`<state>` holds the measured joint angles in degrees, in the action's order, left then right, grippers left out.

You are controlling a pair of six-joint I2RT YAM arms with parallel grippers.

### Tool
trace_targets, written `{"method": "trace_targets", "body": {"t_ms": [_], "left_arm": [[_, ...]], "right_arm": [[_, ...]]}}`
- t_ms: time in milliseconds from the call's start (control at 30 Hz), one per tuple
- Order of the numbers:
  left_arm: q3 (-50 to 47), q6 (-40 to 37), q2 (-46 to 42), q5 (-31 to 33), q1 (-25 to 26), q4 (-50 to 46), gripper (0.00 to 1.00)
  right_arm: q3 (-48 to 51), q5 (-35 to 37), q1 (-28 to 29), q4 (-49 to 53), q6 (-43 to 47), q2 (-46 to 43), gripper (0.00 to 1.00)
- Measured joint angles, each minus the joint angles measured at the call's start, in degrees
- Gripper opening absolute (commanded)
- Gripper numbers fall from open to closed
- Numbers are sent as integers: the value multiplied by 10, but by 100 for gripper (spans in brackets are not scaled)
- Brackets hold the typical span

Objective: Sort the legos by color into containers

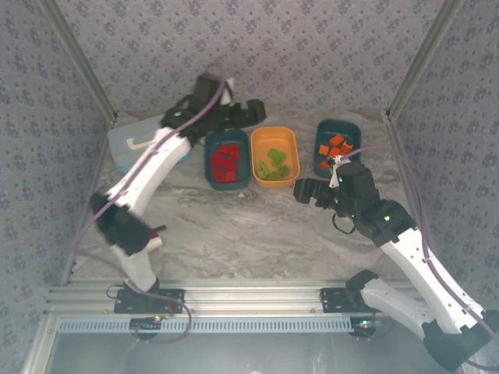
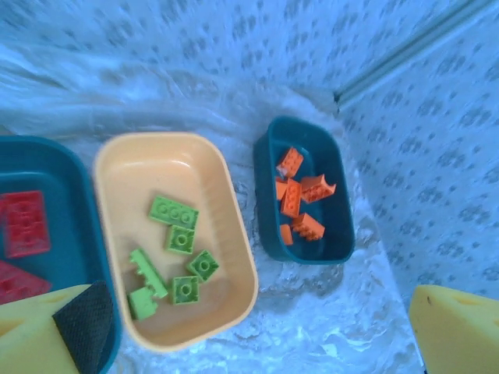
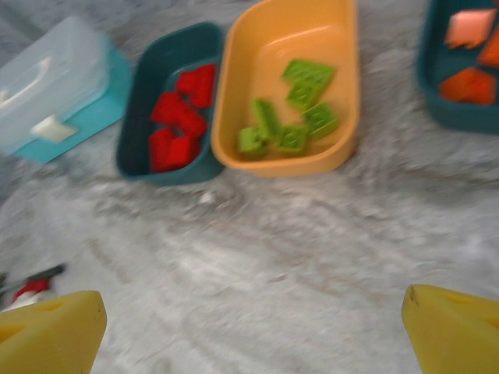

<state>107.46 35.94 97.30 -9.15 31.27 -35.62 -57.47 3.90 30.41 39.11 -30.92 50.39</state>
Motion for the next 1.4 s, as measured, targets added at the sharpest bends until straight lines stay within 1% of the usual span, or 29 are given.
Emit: {"method": "trace_targets", "body": {"t_ms": [67,133,233,300,367,433,467,533,600,700,767,900,1000,1100,1167,1300,1400], "left_arm": [[-93,2,-89,27,-21,24,99],[-191,1,-169,68,-37,38,99],[-306,5,-252,164,-37,18,99],[-362,20,-286,252,-34,-11,99],[-421,29,-319,341,-34,-28,99],[-495,16,-363,420,-35,-19,99],[-527,7,-381,444,-35,-9,99],[-605,-37,-426,492,-35,29,99],[-672,-94,-461,511,-38,85,99],[-746,-175,-479,523,-48,162,99],[-772,-215,-472,518,-71,205,99],[-830,-275,-444,479,-150,329,99],[-868,-294,-395,433,-202,415,99],[-872,-305,-322,394,-231,489,99],[-866,-315,-272,369,-237,532,99],[-836,-334,-190,326,-246,601,99],[-819,-342,-146,300,-259,668,99]], "right_arm": [[1,54,0,0,8,8,100],[6,111,0,-5,14,13,100],[30,202,-2,-22,14,15,100],[73,241,-13,-78,40,9,100],[139,251,-36,-164,88,0,100],[214,246,-74,-256,133,1,100],[238,240,-94,-284,147,9,100],[266,224,-142,-323,168,42,100],[276,203,-187,-364,180,80,100],[286,174,-233,-423,196,128,100],[287,157,-247,-462,206,155,100],[287,128,-264,-552,225,223,100],[288,108,-275,-599,245,279,100],[289,89,-282,-626,268,307,100],[299,68,-294,-659,280,308,100],[306,18,-340,-711,283,324,100],[323,-9,-345,-757,289,341,100]]}}
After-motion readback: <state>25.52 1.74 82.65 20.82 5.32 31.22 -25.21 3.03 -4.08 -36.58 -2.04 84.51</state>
